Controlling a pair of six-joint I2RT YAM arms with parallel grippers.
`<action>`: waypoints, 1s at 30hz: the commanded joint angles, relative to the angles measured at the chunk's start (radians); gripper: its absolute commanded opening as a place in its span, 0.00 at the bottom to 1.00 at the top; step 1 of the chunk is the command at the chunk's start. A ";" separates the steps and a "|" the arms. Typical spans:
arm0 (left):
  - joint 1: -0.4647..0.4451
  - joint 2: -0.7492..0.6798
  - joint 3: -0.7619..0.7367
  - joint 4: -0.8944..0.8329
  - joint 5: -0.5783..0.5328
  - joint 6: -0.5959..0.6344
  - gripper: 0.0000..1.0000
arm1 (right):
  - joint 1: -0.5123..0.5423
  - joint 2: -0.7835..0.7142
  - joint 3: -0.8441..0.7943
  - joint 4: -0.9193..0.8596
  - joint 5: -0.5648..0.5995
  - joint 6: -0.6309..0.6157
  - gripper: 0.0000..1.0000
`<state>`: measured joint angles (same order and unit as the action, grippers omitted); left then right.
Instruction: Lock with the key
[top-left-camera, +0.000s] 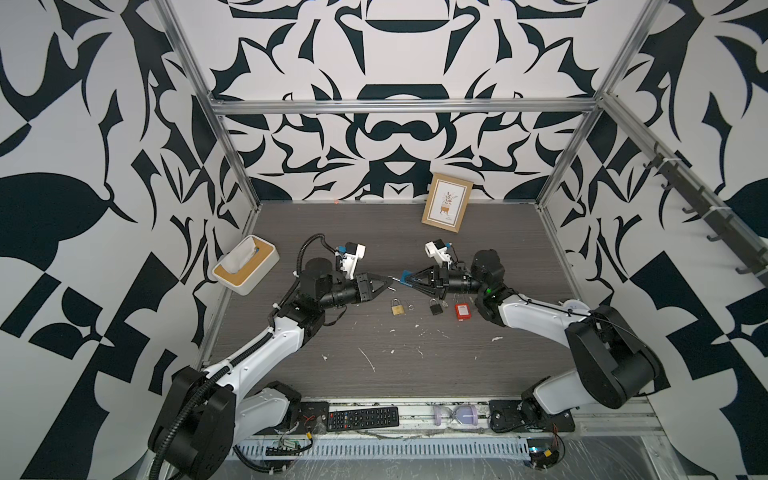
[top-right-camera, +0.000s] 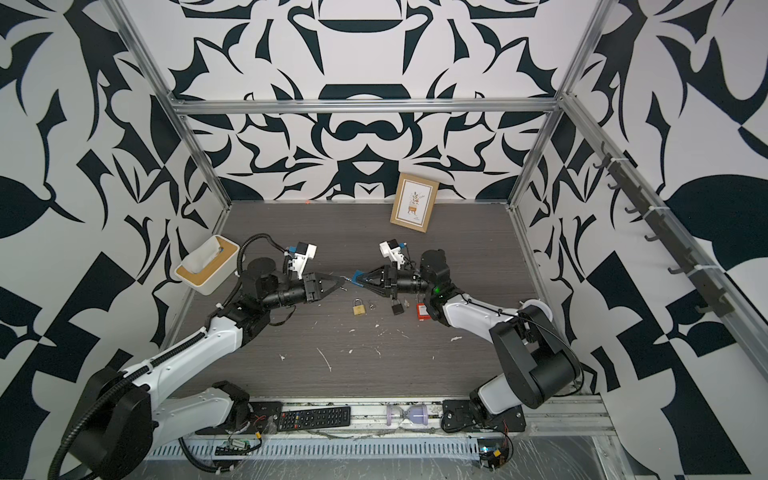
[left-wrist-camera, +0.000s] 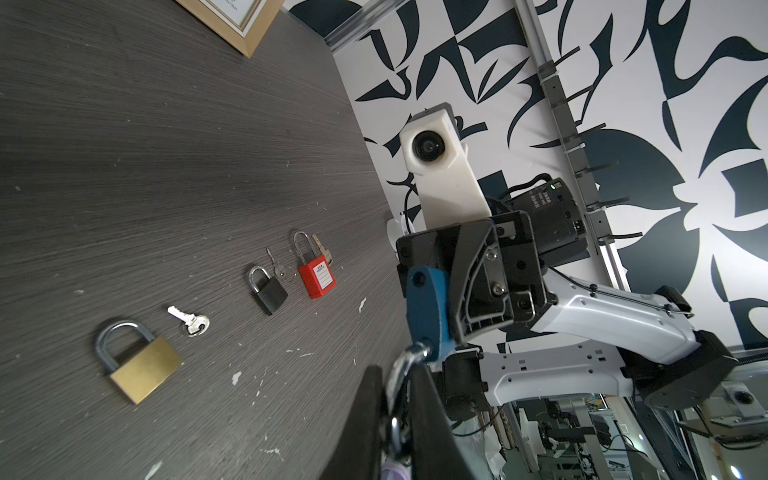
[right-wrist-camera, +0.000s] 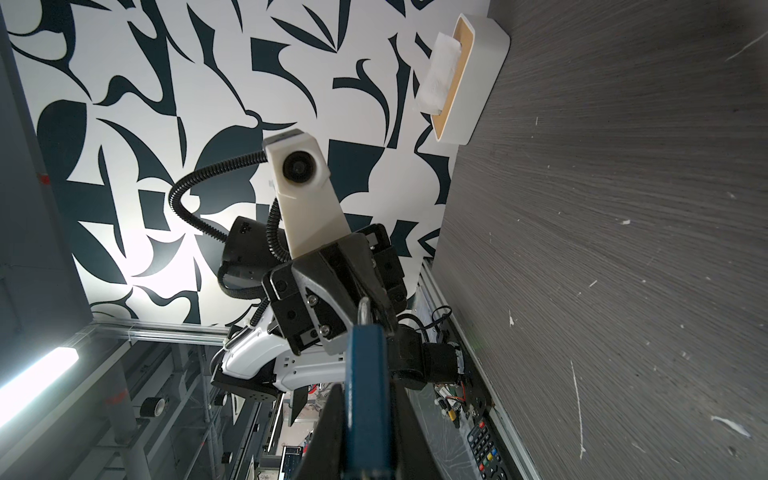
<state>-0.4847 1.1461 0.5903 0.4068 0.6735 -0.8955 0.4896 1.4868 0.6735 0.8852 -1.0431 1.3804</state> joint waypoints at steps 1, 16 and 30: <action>-0.004 0.000 0.028 -0.014 -0.008 0.004 0.00 | 0.001 -0.040 0.018 -0.020 0.001 -0.069 0.14; 0.016 -0.070 0.189 -0.209 -0.082 -0.116 0.00 | -0.040 -0.532 0.025 -0.812 0.527 -0.996 0.55; 0.040 -0.084 0.068 0.084 -0.094 -0.437 0.00 | -0.023 -0.472 0.017 -0.507 0.319 -0.963 0.54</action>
<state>-0.4496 1.0729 0.6685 0.3569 0.5755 -1.2469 0.4534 1.0084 0.6682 0.2733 -0.6815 0.4335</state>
